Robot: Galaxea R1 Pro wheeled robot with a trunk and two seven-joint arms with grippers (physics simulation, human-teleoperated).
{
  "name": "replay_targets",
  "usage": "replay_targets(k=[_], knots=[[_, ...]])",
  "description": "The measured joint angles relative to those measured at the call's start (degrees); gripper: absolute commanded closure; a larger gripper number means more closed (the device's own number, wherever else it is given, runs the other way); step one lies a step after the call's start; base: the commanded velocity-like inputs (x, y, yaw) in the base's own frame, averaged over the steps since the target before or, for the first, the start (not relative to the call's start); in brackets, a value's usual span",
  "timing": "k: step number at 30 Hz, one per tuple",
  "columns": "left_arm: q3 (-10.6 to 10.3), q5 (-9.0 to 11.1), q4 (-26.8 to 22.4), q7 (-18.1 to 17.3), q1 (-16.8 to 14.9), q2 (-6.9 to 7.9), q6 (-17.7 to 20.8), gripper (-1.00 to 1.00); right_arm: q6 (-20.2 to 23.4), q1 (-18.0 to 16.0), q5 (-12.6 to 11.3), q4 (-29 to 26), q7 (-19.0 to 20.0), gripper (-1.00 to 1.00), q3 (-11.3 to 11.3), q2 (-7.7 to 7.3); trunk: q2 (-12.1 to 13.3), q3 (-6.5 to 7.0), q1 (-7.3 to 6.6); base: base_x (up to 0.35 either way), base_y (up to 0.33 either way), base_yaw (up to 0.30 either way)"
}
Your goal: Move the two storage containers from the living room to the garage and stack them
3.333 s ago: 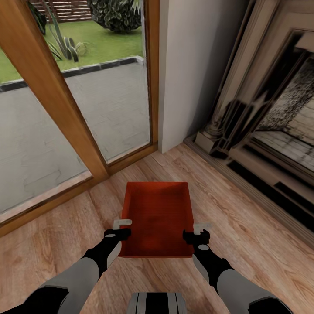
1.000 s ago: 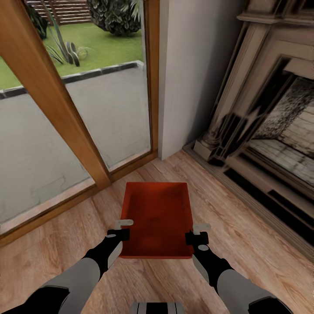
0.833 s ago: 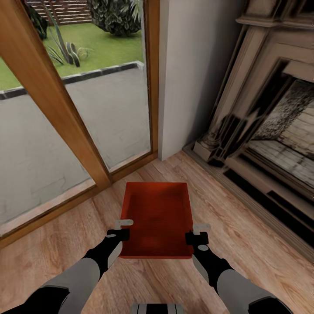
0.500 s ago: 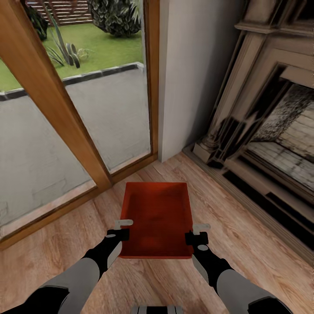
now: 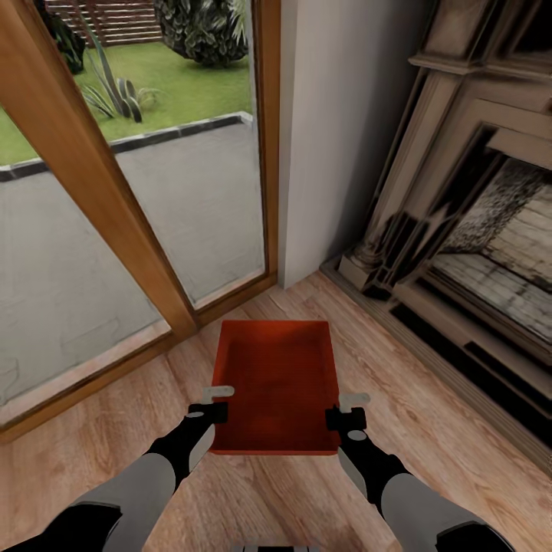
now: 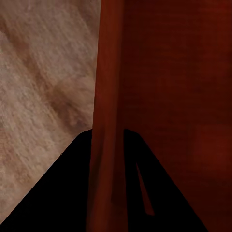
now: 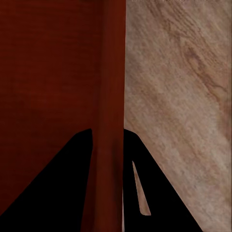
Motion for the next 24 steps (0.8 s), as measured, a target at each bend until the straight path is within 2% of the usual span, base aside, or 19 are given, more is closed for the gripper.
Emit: replay_targets(k=[24], knots=[[-0.01,-0.05,-0.02,0.00,0.00,0.00,0.00,1.00,-0.08,0.01,-0.15,0.03,-0.02,1.00,0.07,0.00,9.63,4.31,-5.27,0.000,0.000,0.000]])
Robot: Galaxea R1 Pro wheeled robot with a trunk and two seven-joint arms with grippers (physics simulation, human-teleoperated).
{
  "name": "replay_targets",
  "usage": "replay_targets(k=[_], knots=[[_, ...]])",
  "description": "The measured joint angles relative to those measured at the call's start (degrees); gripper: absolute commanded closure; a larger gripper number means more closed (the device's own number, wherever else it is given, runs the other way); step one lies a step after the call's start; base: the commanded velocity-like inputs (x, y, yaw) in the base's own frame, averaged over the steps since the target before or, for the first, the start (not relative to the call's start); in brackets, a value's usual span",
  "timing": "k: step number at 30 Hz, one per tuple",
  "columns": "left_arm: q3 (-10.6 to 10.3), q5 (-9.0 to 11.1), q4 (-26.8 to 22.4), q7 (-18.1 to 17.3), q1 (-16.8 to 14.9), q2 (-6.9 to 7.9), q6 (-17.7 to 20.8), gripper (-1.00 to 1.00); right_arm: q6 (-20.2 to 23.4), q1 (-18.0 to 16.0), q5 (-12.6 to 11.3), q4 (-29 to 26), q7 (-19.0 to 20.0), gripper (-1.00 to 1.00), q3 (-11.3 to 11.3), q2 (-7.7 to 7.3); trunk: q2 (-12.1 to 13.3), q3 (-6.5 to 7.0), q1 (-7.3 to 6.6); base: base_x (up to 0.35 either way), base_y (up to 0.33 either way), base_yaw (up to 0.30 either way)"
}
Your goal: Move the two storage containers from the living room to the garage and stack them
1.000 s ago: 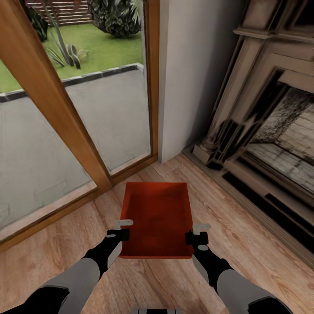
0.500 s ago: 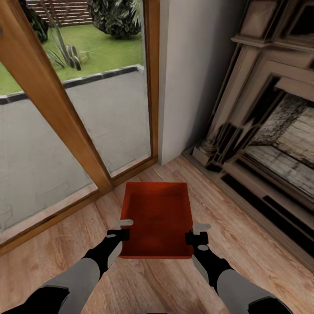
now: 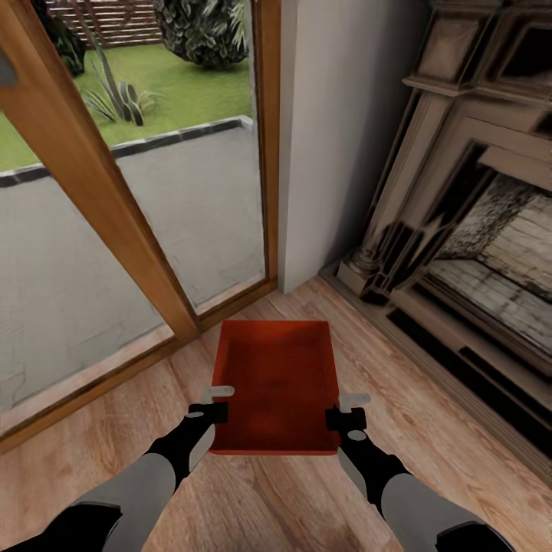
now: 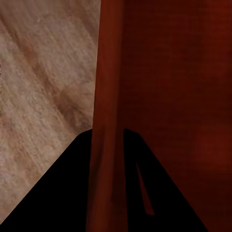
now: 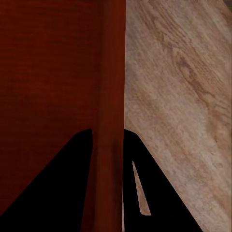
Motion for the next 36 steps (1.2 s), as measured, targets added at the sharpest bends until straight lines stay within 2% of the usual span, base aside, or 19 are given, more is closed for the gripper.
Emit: replay_targets(k=[36], knots=[[0.09,-0.02,-0.02,0.09,0.02,-0.09,-0.01,1.00,0.05,-0.01,0.53,-0.06,0.15,1.00,-0.28,-0.07,14.44,6.46,-7.91,0.000,0.000,0.000]])
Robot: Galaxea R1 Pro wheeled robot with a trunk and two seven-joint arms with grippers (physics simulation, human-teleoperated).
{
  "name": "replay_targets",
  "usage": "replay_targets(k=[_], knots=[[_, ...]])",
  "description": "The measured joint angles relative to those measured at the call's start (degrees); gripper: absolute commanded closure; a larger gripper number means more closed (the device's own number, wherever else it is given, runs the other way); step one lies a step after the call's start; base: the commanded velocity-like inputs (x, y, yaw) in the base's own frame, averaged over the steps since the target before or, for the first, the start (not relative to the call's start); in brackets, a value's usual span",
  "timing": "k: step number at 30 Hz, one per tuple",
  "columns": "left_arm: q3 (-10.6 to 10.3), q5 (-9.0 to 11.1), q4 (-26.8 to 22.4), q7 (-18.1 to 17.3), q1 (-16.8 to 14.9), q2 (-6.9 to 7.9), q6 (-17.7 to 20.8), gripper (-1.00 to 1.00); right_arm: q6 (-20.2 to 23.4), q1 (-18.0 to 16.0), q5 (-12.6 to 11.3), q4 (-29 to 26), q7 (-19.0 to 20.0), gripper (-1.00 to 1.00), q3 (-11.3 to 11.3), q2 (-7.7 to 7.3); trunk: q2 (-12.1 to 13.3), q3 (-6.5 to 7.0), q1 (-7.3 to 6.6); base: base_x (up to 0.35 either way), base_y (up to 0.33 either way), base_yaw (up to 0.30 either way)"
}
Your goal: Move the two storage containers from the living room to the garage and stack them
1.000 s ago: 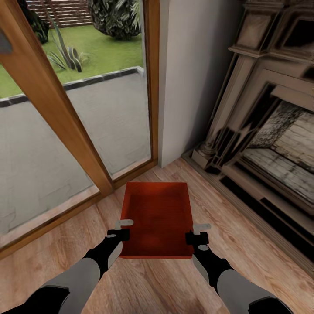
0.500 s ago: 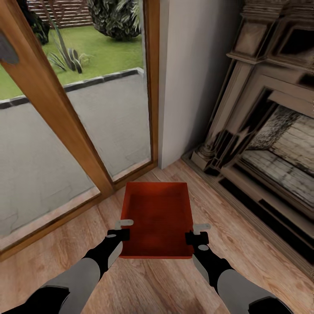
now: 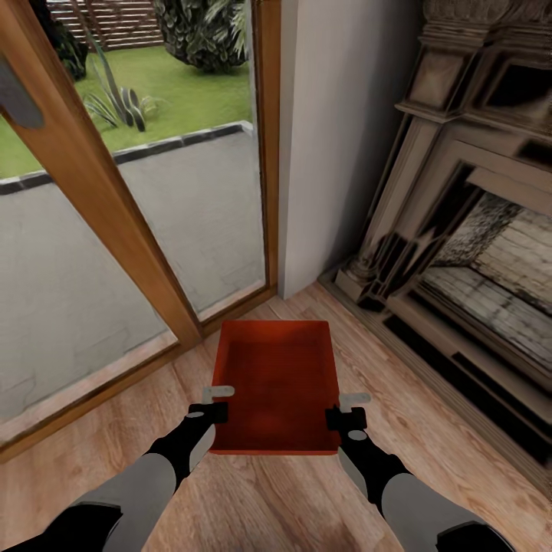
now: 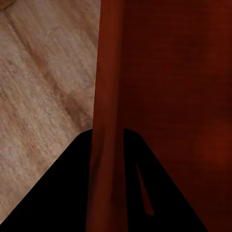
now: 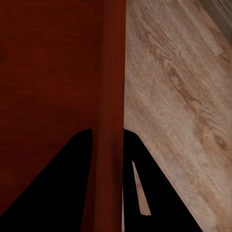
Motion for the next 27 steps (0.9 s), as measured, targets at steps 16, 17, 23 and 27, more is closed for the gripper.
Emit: replay_targets(k=[16,17,23,27], knots=[[-0.72,0.77,0.15,-0.49,-0.02,0.58,-0.06,1.00,-0.27,0.03,-0.61,0.26,-0.62,1.00,0.38,0.46,4.83,2.16,-2.64,0.000,0.000,0.000],[-0.87,0.82,0.17,-0.54,-0.03,0.63,-0.06,1.00,-0.32,0.03,-1.01,0.33,-0.77,1.00,0.81,0.45,4.83,2.16,-2.64,0.000,0.000,0.000],[-1.11,0.92,0.22,-0.60,-0.03,0.61,-0.03,1.00,-0.30,0.03,-3.49,0.30,-1.02,1.00,3.29,0.04,4.83,2.16,-2.64,0.000,0.000,0.000],[-0.80,0.75,0.26,-0.65,-0.02,0.65,-0.04,1.00,-0.28,0.03,-5.23,0.23,-1.50,1.00,5.11,-0.09,4.83,2.16,-2.64,0.000,0.000,0.000]])
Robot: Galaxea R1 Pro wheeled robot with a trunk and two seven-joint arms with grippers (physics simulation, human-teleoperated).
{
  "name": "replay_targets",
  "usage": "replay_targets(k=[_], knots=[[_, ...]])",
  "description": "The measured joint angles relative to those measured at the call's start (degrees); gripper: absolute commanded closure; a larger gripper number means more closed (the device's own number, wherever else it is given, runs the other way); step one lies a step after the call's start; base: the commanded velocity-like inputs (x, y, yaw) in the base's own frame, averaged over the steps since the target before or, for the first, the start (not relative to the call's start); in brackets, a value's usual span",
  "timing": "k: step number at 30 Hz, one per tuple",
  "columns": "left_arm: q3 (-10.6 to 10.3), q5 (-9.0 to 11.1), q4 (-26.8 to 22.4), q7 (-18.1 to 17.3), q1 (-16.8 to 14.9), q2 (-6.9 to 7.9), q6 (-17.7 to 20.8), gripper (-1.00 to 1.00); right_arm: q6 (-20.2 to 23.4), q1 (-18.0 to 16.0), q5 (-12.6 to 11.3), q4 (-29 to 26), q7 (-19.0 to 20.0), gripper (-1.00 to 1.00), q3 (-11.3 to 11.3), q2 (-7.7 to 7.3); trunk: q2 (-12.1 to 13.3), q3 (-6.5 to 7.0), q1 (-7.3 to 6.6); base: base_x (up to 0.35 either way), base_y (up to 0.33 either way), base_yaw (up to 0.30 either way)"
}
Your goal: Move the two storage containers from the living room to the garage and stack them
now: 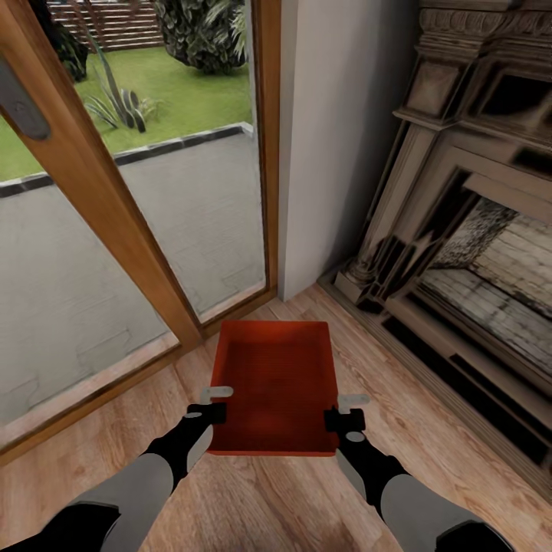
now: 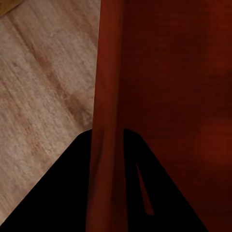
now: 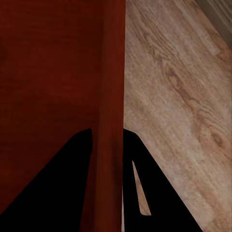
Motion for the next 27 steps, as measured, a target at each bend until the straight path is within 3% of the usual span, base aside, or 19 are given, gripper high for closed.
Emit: replay_targets(k=[8,18,19,27], knots=[[-3.05,3.02,0.01,-0.01,0.00,0.77,0.02,1.00,-0.01,-0.01,-2.62,0.01,-1.21,1.00,2.91,0.10,0.00,0.00,0.00,-0.001,0.000,0.000],[-3.64,3.49,0.07,0.10,0.00,0.83,0.12,1.00,-0.05,-0.02,-3.43,0.20,-1.43,1.00,3.80,0.04,0.00,0.00,0.04,-0.253,0.000,0.000],[0.16,0.21,-0.07,0.42,0.03,-0.38,0.11,1.00,0.31,-0.04,5.08,-0.01,1.58,1.00,-5.00,0.19,0.00,0.00,0.04,-0.342,0.000,0.000],[-0.21,0.88,-0.02,0.49,0.05,-0.27,0.14,1.00,0.47,-0.04,5.52,-0.03,1.80,1.00,-5.43,0.27,0.00,0.00,0.04,-0.344,0.000,0.000]])
